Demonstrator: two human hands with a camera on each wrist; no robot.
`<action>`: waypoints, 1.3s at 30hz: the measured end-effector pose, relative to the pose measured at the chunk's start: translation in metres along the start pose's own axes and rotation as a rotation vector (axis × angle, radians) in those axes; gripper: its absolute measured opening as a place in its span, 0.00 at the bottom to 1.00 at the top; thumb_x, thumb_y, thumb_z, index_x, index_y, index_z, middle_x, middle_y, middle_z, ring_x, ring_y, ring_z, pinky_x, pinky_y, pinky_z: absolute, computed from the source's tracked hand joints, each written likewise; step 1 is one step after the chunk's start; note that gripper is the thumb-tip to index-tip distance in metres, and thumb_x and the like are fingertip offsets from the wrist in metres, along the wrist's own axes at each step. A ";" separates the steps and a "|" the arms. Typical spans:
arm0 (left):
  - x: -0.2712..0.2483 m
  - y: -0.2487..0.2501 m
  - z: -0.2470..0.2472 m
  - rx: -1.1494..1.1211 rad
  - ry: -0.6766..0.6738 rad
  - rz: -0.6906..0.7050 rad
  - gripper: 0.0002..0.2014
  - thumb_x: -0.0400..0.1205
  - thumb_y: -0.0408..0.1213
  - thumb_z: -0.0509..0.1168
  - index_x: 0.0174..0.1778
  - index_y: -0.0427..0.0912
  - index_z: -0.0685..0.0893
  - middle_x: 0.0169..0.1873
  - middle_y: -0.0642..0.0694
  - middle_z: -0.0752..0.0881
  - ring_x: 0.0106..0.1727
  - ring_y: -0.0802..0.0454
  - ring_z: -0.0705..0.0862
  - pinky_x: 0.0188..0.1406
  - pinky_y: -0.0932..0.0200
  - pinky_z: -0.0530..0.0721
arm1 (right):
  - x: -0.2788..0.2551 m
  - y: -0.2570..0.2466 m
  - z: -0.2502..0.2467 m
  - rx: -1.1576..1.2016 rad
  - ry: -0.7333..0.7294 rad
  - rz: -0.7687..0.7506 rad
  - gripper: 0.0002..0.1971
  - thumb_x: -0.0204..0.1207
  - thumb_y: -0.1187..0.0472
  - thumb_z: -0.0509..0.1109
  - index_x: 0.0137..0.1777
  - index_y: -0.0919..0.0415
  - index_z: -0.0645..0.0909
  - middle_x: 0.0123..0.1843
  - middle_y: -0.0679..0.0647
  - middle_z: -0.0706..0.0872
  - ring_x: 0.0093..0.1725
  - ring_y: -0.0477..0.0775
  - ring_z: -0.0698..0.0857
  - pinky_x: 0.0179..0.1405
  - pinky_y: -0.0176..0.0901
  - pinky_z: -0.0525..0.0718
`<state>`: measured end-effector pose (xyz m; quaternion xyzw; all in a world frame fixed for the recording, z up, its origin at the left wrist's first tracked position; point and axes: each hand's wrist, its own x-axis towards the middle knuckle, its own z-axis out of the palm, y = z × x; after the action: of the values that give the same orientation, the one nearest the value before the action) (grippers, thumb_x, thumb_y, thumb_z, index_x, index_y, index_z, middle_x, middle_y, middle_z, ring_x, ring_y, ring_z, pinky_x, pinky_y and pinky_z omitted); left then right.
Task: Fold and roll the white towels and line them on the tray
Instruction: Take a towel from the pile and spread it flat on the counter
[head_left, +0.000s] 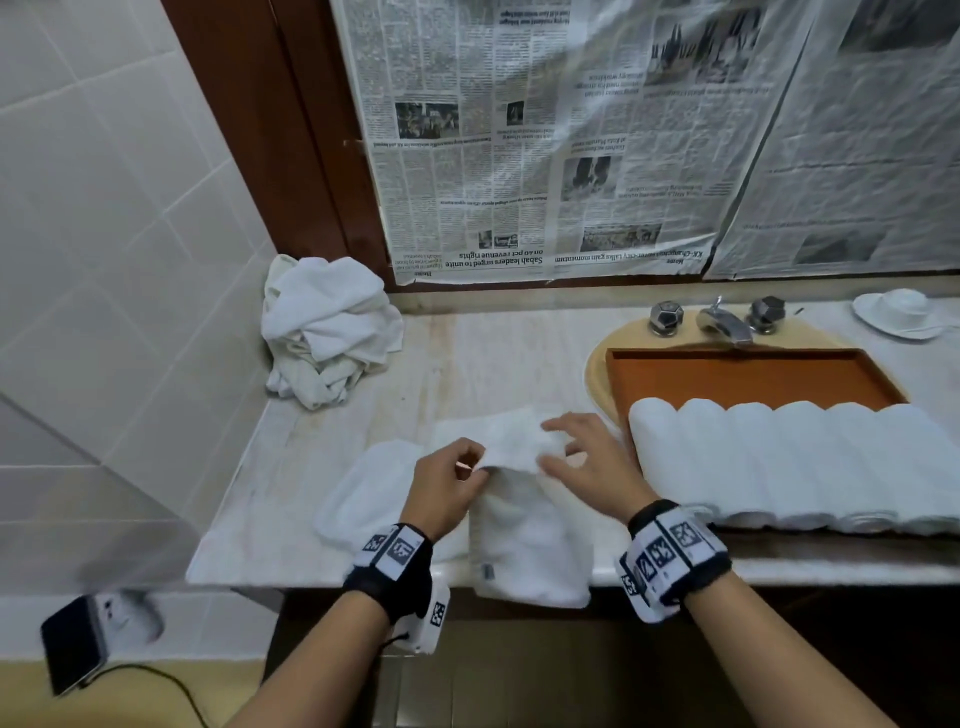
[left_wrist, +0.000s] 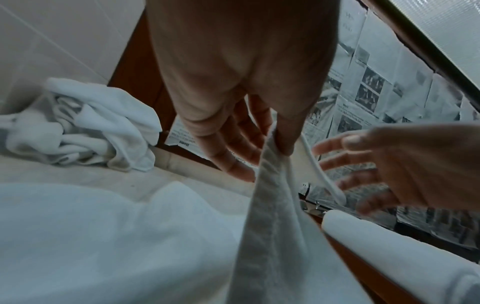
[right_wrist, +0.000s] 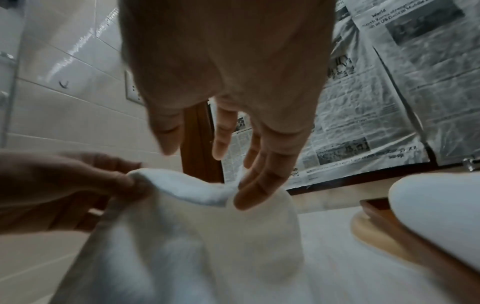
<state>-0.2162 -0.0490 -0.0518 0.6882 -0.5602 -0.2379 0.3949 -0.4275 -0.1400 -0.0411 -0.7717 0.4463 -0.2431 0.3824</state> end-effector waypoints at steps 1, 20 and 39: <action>0.002 -0.001 -0.005 -0.001 -0.006 0.000 0.05 0.79 0.37 0.74 0.43 0.49 0.84 0.37 0.57 0.86 0.36 0.63 0.84 0.38 0.73 0.77 | -0.006 0.002 0.006 -0.023 -0.078 -0.032 0.25 0.73 0.50 0.78 0.70 0.46 0.78 0.69 0.44 0.69 0.57 0.42 0.80 0.54 0.30 0.80; -0.002 -0.032 -0.037 0.000 -0.292 0.085 0.12 0.82 0.49 0.70 0.35 0.50 0.88 0.29 0.54 0.86 0.31 0.61 0.80 0.32 0.68 0.72 | 0.016 -0.046 0.002 -0.130 0.124 -0.222 0.01 0.79 0.57 0.70 0.47 0.50 0.82 0.37 0.39 0.83 0.40 0.42 0.83 0.40 0.45 0.83; 0.004 -0.139 -0.054 0.294 -0.082 -0.252 0.09 0.85 0.38 0.66 0.58 0.42 0.87 0.52 0.45 0.88 0.55 0.44 0.85 0.50 0.59 0.73 | 0.042 0.035 0.082 -0.232 -0.080 0.145 0.18 0.83 0.66 0.63 0.72 0.60 0.78 0.68 0.58 0.82 0.67 0.60 0.81 0.68 0.45 0.75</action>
<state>-0.0926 -0.0293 -0.1325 0.7930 -0.5138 -0.2289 0.2339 -0.3659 -0.1574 -0.1167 -0.7854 0.5106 -0.1306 0.3246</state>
